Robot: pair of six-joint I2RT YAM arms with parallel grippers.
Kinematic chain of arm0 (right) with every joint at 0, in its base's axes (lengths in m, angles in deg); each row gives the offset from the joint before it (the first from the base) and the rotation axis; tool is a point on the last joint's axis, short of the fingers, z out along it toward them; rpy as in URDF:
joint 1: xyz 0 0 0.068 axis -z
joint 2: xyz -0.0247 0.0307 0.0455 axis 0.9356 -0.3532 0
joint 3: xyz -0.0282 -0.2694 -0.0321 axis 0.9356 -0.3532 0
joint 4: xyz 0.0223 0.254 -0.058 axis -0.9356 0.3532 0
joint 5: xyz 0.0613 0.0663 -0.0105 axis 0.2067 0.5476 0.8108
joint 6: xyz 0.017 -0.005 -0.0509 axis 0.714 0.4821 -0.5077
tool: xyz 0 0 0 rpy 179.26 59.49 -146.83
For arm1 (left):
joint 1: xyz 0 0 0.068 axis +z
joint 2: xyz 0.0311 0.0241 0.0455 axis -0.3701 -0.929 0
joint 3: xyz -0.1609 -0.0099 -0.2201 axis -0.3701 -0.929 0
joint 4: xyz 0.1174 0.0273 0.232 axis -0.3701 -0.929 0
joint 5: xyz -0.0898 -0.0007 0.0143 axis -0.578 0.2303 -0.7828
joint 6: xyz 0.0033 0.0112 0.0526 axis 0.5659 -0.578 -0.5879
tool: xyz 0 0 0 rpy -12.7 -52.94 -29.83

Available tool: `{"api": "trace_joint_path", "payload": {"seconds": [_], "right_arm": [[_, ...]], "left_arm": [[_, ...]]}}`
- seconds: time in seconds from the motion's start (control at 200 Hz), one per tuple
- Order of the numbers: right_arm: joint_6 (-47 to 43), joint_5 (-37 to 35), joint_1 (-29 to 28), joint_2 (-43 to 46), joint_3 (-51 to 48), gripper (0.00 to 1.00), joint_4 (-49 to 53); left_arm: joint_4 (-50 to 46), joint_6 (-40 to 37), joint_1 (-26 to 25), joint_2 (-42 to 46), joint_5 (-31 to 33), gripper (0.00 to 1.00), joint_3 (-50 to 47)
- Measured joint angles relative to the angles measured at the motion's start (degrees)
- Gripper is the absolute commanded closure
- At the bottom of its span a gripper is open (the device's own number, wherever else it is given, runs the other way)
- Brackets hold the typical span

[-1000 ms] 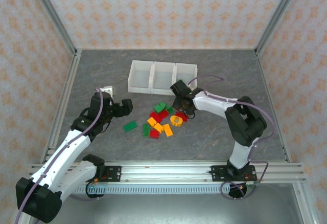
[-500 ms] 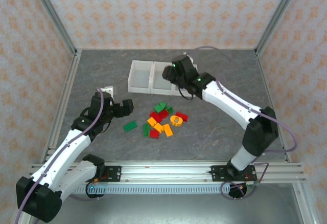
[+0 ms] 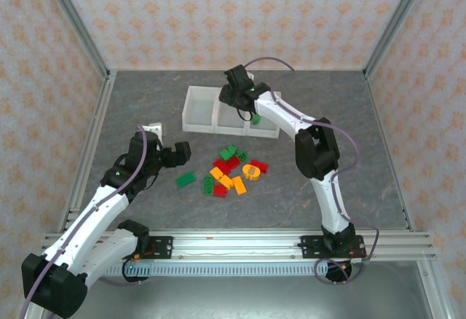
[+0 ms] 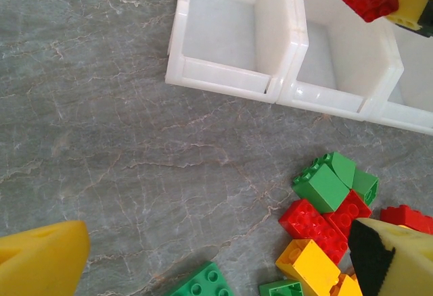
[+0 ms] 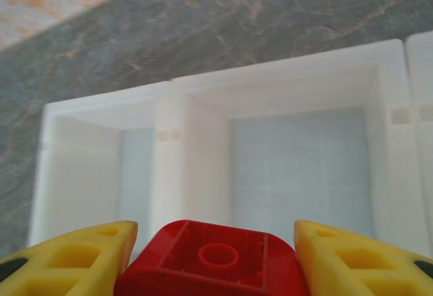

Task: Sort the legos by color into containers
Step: Place the lego in the container.

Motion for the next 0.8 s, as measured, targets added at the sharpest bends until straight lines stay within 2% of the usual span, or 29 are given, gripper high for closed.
{"api": "trace_joint_path", "payload": {"seconds": [0.085,0.2,0.39,0.415,0.471,0.651,0.801], "right_arm": [[0.0,0.9,1.0,-0.6,0.2,0.39,0.2],[0.2,2.2,1.3,-1.0,0.9,0.25,0.5],[0.1,3.2,1.0,-1.0,2.6,0.11,1.3],[-0.1,3.3,1.0,-1.0,2.8,0.05,1.4],[0.0,3.4,1.0,-0.8,3.0,0.0,1.5],[-0.2,3.1,0.6,2.7,2.6,0.0,4.5],[0.1,0.5,-1.3,14.0,-4.8,0.0,5.5]], "left_arm": [[0.0,0.0,-0.1,0.0,0.0,0.01,0.0],[0.0,0.0,-0.1,0.0,0.0,0.01,0.0],[0.0,0.0,-0.1,0.0,0.0,0.01,0.0],[0.0,0.0,-0.1,0.0,0.0,0.01,0.0],[0.0,0.0,-0.1,0.0,0.0,0.01,0.0],[0.0,0.0,-0.1,0.0,0.0,0.01,0.0],[0.0,0.0,-0.1,0.0,0.0,0.01,0.0]]}}
